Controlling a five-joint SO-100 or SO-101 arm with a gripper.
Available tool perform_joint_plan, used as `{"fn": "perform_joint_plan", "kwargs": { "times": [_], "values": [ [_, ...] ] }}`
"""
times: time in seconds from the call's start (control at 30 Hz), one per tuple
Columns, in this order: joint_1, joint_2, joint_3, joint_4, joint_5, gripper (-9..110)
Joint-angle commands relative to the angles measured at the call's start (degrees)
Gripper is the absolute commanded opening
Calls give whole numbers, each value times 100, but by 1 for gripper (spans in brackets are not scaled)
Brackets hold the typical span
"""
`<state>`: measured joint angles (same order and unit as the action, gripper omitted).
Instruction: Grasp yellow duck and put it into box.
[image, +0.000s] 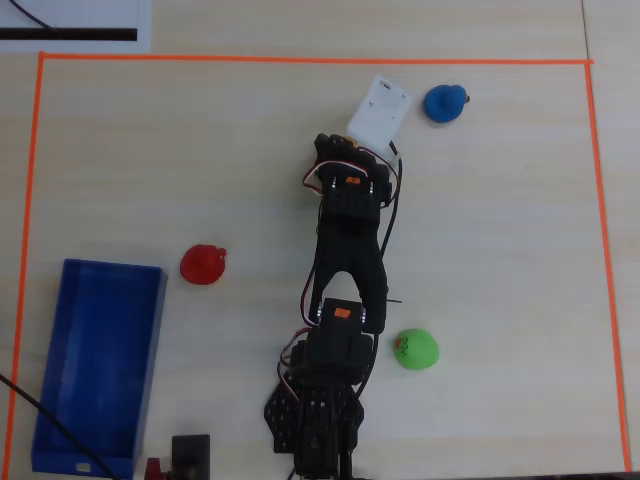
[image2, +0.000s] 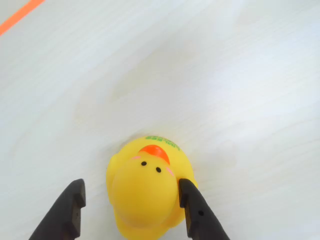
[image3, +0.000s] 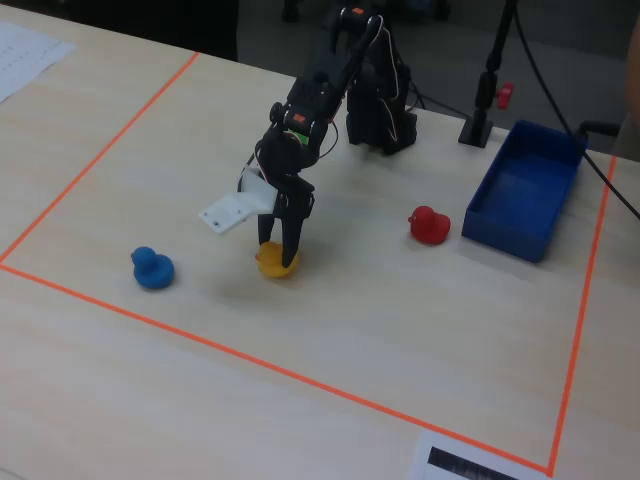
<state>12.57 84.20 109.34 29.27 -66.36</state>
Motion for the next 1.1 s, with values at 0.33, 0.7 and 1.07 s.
{"fn": "perform_joint_plan", "kwargs": {
  "times": [0.33,0.7,1.07],
  "values": [
    [193,-70,-483,105,-202,0],
    [0,1828,-501,1661,519,0],
    [-2136,6126,1679,4843,589,0]
  ]
}}
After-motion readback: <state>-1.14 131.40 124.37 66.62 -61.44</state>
